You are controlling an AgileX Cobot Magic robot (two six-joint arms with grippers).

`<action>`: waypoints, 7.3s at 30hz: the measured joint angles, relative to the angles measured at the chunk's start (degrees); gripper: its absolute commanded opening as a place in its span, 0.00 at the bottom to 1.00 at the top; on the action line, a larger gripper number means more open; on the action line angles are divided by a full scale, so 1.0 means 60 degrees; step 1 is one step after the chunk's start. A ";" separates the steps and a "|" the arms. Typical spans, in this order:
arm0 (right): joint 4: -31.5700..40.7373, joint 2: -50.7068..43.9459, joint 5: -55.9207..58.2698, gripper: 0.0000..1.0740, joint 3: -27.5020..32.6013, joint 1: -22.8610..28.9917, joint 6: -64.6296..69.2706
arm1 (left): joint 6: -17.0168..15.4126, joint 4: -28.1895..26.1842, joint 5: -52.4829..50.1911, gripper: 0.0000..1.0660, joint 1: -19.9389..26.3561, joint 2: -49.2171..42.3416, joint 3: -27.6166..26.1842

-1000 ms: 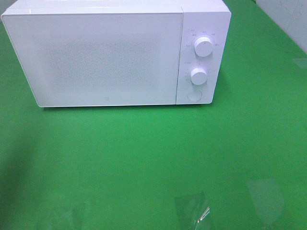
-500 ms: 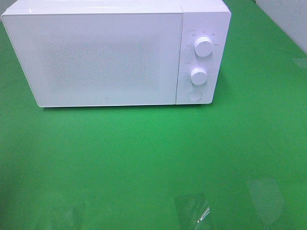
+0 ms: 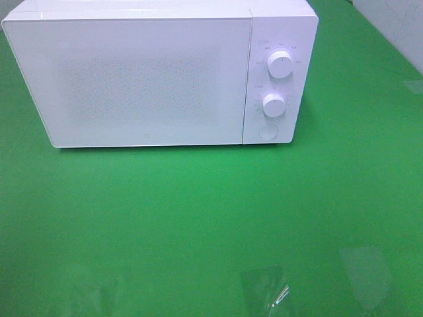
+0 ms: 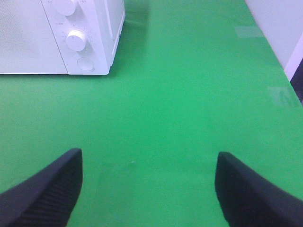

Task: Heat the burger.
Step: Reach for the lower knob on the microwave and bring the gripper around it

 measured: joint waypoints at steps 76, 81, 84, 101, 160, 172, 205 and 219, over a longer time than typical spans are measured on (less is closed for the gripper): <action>-0.0678 0.3953 -0.7639 0.68 0.0372 0.0000 0.0573 | -0.0153 -0.0688 0.0621 0.94 0.0248 -0.3065 0.0306; -0.0678 0.5405 -0.8785 0.68 0.0401 0.0000 0.0573 | -0.0153 -0.0688 0.0621 0.94 0.0248 -0.3065 0.0306; -0.0678 0.5911 -0.9253 0.68 0.0411 0.0000 0.0573 | -0.0153 -0.0688 0.0621 0.94 0.0248 -0.3065 0.0306; -0.0162 1.0542 -1.4324 0.67 0.0430 0.0000 -0.0688 | -0.0153 -0.0688 0.0621 0.94 0.0248 -0.3065 0.0306; 0.9062 1.6940 -2.1104 0.80 0.0401 0.6675 -0.4393 | -0.0153 -0.0697 0.0621 0.94 0.0248 -0.3065 0.0306; 0.9139 1.8325 -2.1094 0.77 -0.0764 0.6608 -0.3982 | -0.0153 -0.0697 0.0621 0.94 0.0248 -0.3065 0.0306; 0.8547 1.9834 -2.0760 0.71 -0.2970 0.5701 -0.4183 | -0.0153 -0.0697 0.0621 0.94 0.0248 -0.3065 0.0306; 0.8279 2.0015 -2.0579 0.71 -0.3084 0.5500 -0.4259 | -0.0153 -0.0697 0.0621 0.94 0.0248 -0.3065 0.0306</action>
